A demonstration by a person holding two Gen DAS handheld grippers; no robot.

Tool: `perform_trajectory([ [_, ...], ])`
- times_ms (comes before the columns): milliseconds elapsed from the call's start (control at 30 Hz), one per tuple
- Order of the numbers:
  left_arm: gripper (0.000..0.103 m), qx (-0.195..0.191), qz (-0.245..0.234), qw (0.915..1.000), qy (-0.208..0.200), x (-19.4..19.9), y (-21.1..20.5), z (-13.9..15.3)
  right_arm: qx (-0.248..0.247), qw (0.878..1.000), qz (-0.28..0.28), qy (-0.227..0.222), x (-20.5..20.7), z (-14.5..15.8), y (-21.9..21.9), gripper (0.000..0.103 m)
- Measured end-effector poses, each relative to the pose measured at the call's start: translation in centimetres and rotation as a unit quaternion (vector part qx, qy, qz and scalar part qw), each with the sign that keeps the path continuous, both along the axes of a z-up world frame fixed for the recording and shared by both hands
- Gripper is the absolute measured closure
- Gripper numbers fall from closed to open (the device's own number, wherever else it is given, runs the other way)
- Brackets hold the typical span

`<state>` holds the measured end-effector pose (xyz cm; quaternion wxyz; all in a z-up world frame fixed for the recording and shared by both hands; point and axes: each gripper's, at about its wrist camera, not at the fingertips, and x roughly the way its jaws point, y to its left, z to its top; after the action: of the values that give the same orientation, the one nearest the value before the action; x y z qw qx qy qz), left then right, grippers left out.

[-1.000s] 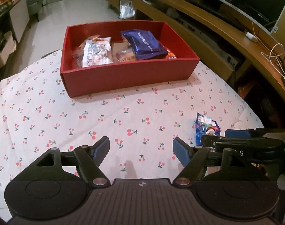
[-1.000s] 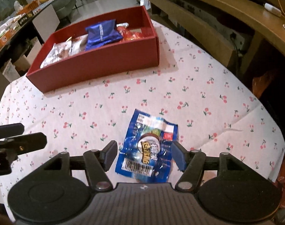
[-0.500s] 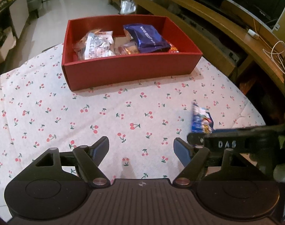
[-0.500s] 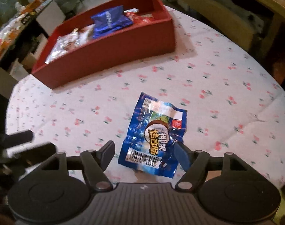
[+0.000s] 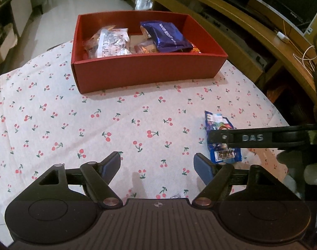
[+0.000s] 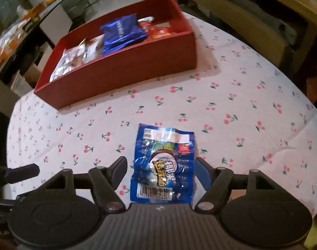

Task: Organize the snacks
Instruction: 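Grasp the blue sausage packet with right tool while left tool reaches the white Kapron packet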

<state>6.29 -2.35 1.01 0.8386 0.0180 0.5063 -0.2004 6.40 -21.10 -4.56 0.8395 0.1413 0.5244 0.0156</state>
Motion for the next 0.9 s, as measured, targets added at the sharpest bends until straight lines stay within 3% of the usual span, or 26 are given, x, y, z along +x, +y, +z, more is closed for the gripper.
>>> perform_trajectory([
  [167, 0.02, 0.008, -0.012, 0.9998, 0.012, -0.3, 0.0, -0.7, -0.049, 0.998, 0.032, 0.001, 0.9, -0.9, 1.7, 0.009],
  [400, 0.02, 0.032, -0.093, 0.9947, 0.029, -2.4, -0.8, -2.0, -0.105, 0.989, 0.108, -0.007, 0.8, -1.1, 3.5, 0.011],
  [500, 0.02, 0.059, -0.149, 0.9868, 0.027, -3.2, -1.5, -2.6, -0.106, 0.986, 0.125, -0.01, 0.8, -1.1, 3.8, 0.012],
  [600, 0.019, 0.102, -0.21, 0.9723, 0.014, -4.2, -2.3, -3.4, -0.111, 0.984, 0.138, -0.011, 0.7, -1.1, 4.2, 0.012],
  [700, 0.019, 0.122, -0.248, 0.9611, 0.011, -4.7, -2.8, -4.0, -0.111, 0.983, 0.144, -0.011, 0.9, -1.1, 4.5, 0.012],
  [900, 0.019, 0.12, -0.277, 0.9534, 0.008, -5.0, -2.7, -3.3, -0.109, 0.983, 0.147, -0.009, 1.0, -1.1, 4.4, 0.011],
])
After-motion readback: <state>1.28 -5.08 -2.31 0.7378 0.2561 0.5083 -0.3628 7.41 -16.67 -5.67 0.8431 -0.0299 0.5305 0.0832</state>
